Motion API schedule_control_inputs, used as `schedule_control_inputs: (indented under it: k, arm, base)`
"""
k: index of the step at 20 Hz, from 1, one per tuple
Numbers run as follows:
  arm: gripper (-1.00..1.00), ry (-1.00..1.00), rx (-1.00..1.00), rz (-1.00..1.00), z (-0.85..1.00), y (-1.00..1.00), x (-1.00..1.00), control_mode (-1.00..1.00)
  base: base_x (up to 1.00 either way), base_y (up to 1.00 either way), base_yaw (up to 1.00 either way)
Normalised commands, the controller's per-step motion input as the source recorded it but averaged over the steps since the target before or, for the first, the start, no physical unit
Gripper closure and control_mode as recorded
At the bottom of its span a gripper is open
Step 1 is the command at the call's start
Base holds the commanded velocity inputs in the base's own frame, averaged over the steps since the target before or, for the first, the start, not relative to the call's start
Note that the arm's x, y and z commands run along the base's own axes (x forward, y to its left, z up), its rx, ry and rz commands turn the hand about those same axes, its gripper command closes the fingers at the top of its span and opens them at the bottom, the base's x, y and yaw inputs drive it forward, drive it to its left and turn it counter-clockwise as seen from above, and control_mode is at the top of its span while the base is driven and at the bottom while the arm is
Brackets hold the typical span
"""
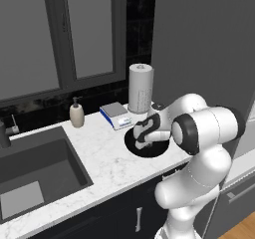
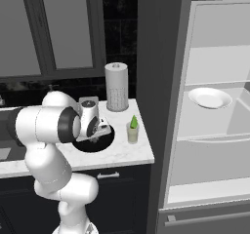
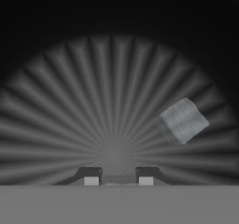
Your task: Grab a lemon wedge from the fridge and one ice cube from the ice bowl, and put them in the glass of lemonade.
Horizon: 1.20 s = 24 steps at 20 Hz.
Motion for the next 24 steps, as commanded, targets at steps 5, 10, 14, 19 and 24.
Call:
schedule_control_inputs:
  k: [5,10,14,19,24]
  arm:
    - [1.0,-0.01,0.0,0.0,0.22,0.0,-0.06,-1.0]
    - [1.0,-0.01,0.0,0.0,0.97,-0.08,-0.18,-1.0]
    - [1.0,0.03,0.0,0.0,1.0,-0.43,0.01,-1.0]
    - [1.0,0.2,-0.09,-0.08,0.81,-0.62,0.55,-1.0]
    - [1.0,0.23,-0.15,-0.15,0.08,-0.55,0.63,-1.0]
  base:
    - [0.0,0.0,0.0]
    - [0.0,0.0,0.0]
    - [0.0,0.0,0.0]
    - [0.0,0.0,0.0]
    - [0.0,0.0,0.0]
